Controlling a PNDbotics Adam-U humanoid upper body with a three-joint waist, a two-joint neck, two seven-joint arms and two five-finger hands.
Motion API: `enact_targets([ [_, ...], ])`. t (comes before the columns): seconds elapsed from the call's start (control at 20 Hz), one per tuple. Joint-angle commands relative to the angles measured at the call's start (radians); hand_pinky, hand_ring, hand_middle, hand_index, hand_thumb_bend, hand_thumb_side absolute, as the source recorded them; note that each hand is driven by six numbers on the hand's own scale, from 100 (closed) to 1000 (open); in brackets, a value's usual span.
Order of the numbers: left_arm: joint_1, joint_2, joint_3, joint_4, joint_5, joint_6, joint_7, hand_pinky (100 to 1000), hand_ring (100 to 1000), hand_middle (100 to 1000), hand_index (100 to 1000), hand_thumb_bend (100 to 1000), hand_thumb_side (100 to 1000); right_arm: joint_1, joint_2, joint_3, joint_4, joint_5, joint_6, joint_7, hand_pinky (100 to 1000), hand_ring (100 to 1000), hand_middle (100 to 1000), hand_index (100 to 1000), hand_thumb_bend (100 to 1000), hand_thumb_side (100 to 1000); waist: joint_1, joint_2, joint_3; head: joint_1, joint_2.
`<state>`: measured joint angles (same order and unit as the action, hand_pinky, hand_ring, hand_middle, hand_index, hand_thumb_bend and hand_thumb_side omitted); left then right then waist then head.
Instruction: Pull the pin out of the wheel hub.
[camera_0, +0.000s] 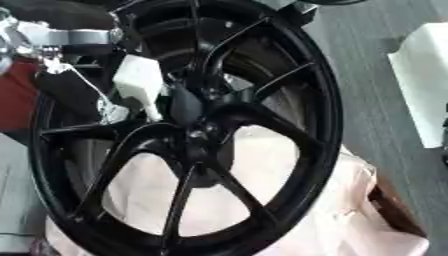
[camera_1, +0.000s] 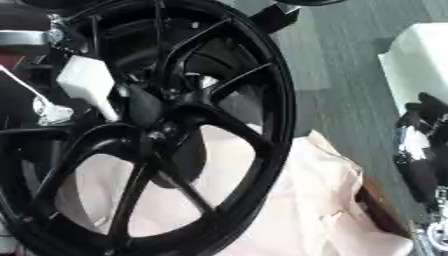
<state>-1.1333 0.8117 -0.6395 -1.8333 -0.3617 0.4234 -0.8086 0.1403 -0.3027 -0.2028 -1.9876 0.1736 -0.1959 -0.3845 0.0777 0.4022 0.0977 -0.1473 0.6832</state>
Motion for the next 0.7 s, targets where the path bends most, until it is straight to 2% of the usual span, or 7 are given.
enact_targets([
  [0.05, -0.005, 0.045, 0.056, -0.035, -0.004, 0.079, -0.048, 659, 490, 303, 458, 100, 204, -0.003, -0.004, -0.004, -0.012, -0.004, 0.0, -0.004, 769, 796, 693, 844, 100, 601, -0.005, -0.018, 0.001, -0.003, -0.013],
  [0.25, 0.013, 0.059, 0.12, -0.068, 0.009, 0.086, -0.002, 652, 478, 286, 455, 100, 216, 0.0, -0.002, -0.005, -0.012, -0.006, -0.001, -0.004, 769, 797, 693, 843, 100, 598, -0.009, -0.021, 0.004, -0.004, -0.014],
  [0.45, 0.045, 0.08, 0.228, -0.075, 0.023, 0.091, 0.089, 649, 468, 269, 459, 100, 237, 0.005, -0.002, -0.008, -0.012, -0.004, -0.008, -0.006, 770, 797, 693, 843, 100, 595, -0.015, -0.025, 0.01, -0.007, -0.013],
  [0.7, 0.083, 0.111, 0.366, 0.031, 0.015, 0.084, 0.227, 649, 462, 255, 461, 100, 254, 0.01, -0.004, -0.012, -0.012, -0.004, -0.012, -0.008, 770, 797, 694, 842, 100, 592, -0.02, -0.031, 0.022, -0.01, -0.009],
])
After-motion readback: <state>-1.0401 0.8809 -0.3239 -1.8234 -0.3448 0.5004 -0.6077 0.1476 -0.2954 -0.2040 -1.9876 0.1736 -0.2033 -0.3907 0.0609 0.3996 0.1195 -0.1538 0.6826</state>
